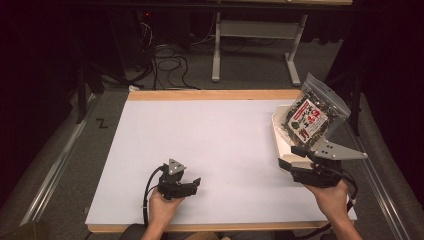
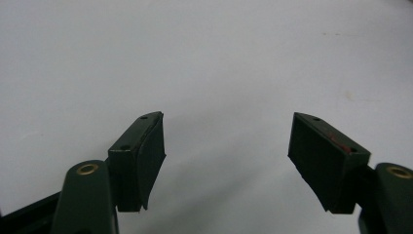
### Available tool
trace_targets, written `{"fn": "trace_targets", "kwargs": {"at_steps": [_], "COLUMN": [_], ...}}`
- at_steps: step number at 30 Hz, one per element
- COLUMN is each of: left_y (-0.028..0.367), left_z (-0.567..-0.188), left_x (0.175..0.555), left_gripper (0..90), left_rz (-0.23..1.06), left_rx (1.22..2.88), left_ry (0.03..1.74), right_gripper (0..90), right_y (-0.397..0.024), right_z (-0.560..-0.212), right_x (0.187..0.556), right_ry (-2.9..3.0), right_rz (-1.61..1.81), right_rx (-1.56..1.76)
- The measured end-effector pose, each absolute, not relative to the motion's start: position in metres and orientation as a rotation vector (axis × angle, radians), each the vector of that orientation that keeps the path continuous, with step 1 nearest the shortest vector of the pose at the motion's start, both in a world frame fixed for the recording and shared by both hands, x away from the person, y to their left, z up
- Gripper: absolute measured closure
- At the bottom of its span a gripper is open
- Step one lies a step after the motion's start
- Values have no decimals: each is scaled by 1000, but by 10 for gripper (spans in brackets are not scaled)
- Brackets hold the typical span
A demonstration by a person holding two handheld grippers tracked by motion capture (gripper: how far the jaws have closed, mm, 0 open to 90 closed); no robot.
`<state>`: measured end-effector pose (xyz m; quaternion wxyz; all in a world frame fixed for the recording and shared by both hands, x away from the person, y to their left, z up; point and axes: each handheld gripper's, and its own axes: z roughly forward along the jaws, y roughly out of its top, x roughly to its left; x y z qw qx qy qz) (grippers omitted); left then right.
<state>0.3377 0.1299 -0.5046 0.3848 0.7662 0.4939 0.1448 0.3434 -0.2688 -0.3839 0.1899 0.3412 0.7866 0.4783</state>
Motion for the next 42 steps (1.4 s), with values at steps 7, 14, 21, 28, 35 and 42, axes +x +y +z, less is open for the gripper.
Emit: {"fn": "trace_targets", "kwargs": {"at_steps": [7,14,21,28,35,42], "left_y": [129,131,131,130,131,131], "left_z": [-505,-505,-505,-505,-505,-505], "left_x": [338,338,337,337,337,336], "left_gripper": [299,299,296,295,294,292], "left_rz": [367,370,374,377,374,375], "left_rx": [1953,1947,1947,1954,1949,1951], "left_ry": [1257,1263,1262,1260,1262,1260], "right_gripper": [379,380,381,379,378,378], "right_y": [-266,-260,-253,-247,-242,-239], "right_z": [-392,-403,-413,-422,-435,-448], "right_x": [346,348,352,358,366,374], "right_ry": [2238,2262,2288,2312,2340,2356], "right_rz": [1345,1326,1313,1280,1240,1210], "right_rx": [966,967,989,989,1016,1053]}}
